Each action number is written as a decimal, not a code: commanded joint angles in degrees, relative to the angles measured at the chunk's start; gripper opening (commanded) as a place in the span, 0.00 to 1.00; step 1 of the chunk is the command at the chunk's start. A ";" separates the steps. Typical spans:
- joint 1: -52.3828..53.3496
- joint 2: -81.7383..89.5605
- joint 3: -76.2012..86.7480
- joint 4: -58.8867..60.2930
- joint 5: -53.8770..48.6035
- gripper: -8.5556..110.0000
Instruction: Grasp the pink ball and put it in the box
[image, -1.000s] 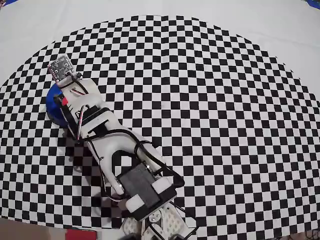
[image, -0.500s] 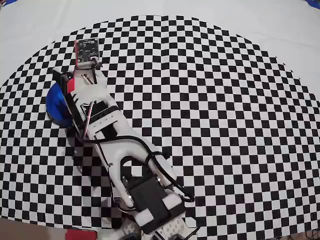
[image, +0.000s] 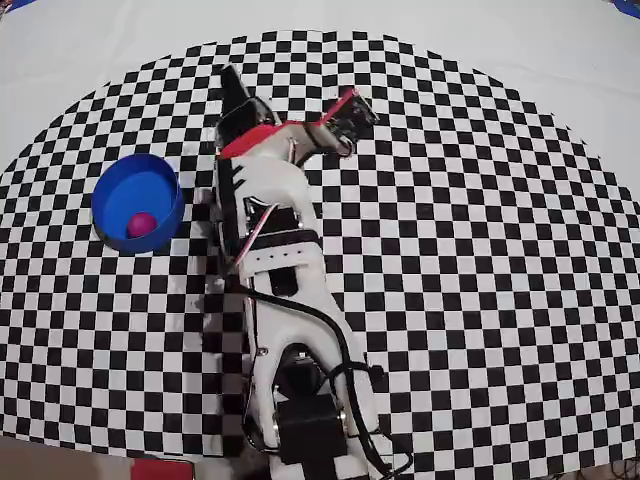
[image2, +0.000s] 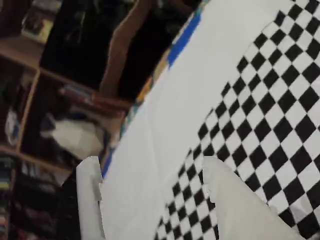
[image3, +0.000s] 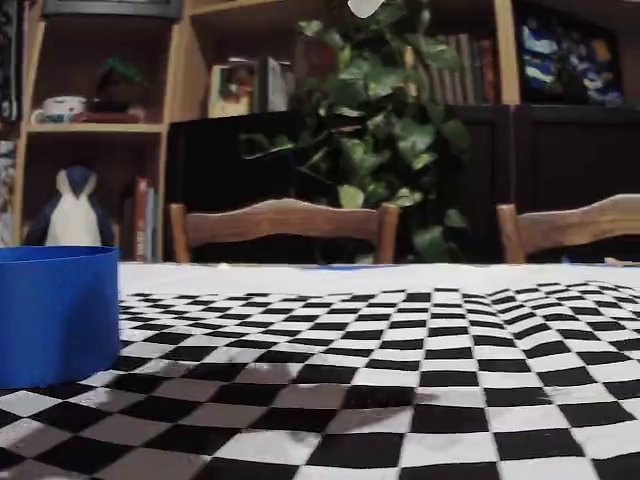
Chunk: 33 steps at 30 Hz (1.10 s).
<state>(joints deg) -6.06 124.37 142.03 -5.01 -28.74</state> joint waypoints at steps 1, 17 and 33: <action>3.60 4.22 -0.26 -0.88 8.35 0.24; 4.92 27.51 20.65 1.76 21.88 0.07; 6.15 55.46 36.30 29.88 24.52 0.07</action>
<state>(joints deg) 0.35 177.80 177.89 21.18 -4.83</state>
